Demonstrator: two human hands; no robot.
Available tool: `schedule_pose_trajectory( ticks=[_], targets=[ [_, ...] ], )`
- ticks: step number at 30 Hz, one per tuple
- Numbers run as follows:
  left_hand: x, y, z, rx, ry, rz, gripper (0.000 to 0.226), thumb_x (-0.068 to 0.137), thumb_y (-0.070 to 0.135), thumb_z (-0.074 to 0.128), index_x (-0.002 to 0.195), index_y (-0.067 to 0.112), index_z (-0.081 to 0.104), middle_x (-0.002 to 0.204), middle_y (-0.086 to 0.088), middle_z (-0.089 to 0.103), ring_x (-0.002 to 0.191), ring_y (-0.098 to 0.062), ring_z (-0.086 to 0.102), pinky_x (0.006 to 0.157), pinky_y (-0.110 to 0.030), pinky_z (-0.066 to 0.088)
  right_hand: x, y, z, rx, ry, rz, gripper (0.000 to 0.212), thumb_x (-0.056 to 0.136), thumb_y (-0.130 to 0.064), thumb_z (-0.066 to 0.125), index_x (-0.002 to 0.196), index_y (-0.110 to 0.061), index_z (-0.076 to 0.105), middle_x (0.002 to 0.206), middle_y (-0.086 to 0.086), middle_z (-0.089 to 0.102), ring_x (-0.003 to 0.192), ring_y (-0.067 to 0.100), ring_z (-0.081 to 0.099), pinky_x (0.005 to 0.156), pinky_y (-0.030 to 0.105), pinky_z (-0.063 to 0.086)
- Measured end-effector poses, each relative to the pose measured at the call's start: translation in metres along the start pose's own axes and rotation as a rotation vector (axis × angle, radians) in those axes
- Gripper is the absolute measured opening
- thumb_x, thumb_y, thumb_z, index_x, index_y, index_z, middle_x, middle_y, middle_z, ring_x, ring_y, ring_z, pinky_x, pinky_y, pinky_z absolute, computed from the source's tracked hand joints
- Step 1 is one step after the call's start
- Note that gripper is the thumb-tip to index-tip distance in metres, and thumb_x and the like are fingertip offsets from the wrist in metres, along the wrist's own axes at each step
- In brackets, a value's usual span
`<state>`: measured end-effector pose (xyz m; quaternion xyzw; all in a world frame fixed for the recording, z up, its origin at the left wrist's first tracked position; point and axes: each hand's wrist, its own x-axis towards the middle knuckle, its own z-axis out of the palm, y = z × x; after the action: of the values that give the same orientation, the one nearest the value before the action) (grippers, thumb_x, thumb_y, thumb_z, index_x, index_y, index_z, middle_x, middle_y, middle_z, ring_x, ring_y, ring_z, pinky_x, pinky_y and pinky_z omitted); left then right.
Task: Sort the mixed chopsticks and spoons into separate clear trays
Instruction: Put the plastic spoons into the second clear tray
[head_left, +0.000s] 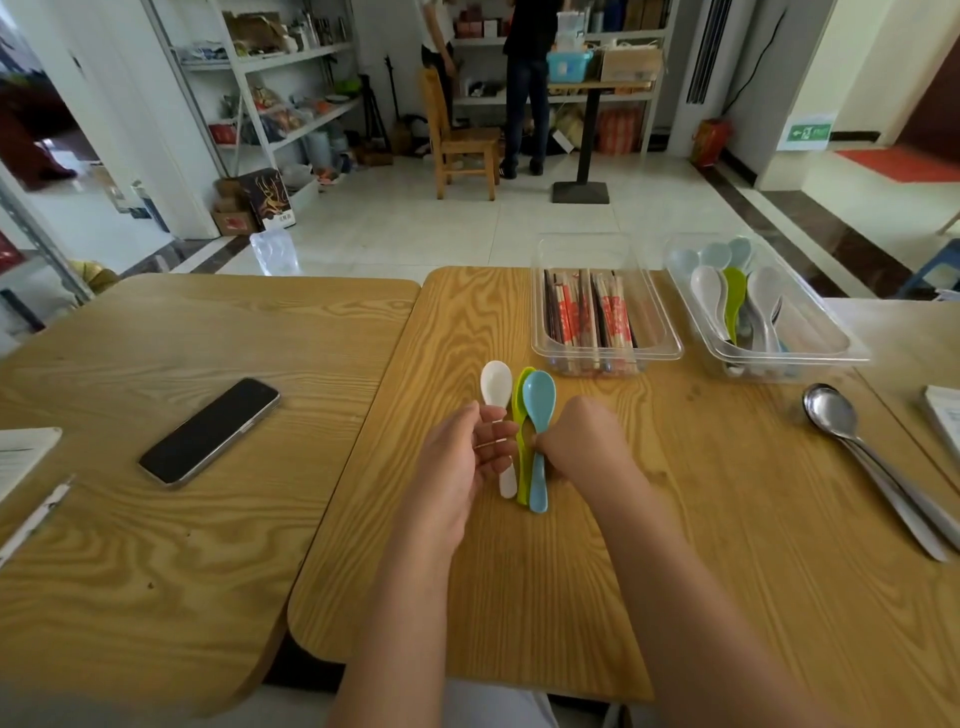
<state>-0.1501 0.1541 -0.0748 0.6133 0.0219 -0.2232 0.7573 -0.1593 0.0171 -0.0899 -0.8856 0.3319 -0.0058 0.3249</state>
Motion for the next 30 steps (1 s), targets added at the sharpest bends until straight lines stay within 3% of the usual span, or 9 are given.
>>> schedule_pose_trajectory(
  ticks=[5,11,16,20,26,30],
  targets=[
    [-0.003,0.002,0.003,-0.009,-0.002,0.002,0.033,0.104,0.026,0.039,0.097,0.007,0.066,0.086,-0.010,0.072,0.071,-0.015,0.064,0.066,-0.027,0.052,-0.004,0.007,-0.006,-0.031,0.009,0.022,0.021,0.087,-0.006,0.056,0.070,-0.013,0.046,0.072,0.004,0.055,0.066,0.021,0.058,0.047,0.027,0.039],
    [-0.009,0.001,0.018,-0.001,-0.031,-0.012,0.032,0.104,0.026,0.040,0.096,0.009,0.066,0.086,-0.010,0.072,0.067,-0.013,0.065,0.064,-0.025,0.052,-0.004,0.024,-0.014,0.020,-0.025,0.044,0.017,0.088,-0.006,0.058,0.071,-0.007,0.055,0.068,0.009,0.062,0.059,0.022,0.064,0.048,0.028,0.049],
    [-0.011,0.001,0.038,0.000,-0.067,0.005,0.033,0.105,0.026,0.040,0.094,0.010,0.066,0.083,-0.008,0.073,0.066,-0.013,0.065,0.061,-0.023,0.053,-0.004,0.038,-0.031,0.147,-0.048,0.028,0.011,0.086,-0.010,0.063,0.081,0.000,0.063,0.070,0.011,0.067,0.054,0.021,0.063,0.044,0.025,0.047],
    [-0.007,0.006,0.065,0.014,-0.141,0.020,0.033,0.105,0.026,0.039,0.096,0.009,0.065,0.084,-0.008,0.074,0.068,-0.014,0.066,0.066,-0.027,0.052,-0.007,0.049,-0.066,0.274,-0.045,-0.010,0.022,0.086,-0.017,0.071,0.076,0.003,0.070,0.055,0.007,0.064,0.039,0.012,0.053,0.044,0.024,0.043],
    [0.017,0.030,0.126,0.002,-0.276,0.077,0.032,0.106,0.023,0.038,0.097,0.008,0.065,0.084,-0.010,0.071,0.071,-0.016,0.065,0.068,-0.028,0.051,0.021,0.075,-0.149,0.448,0.123,0.004,0.025,0.088,-0.016,0.072,0.071,0.002,0.068,0.050,0.006,0.059,0.034,0.010,0.046,0.043,0.025,0.041],
    [0.045,0.043,0.168,0.066,-0.345,0.050,0.031,0.107,0.022,0.037,0.098,0.007,0.063,0.085,-0.010,0.070,0.069,-0.016,0.064,0.065,-0.027,0.052,0.072,0.088,-0.190,0.405,0.221,0.095,0.024,0.087,-0.016,0.073,0.078,0.006,0.069,0.047,0.004,0.059,0.033,0.009,0.049,0.045,0.025,0.047]
  ],
)
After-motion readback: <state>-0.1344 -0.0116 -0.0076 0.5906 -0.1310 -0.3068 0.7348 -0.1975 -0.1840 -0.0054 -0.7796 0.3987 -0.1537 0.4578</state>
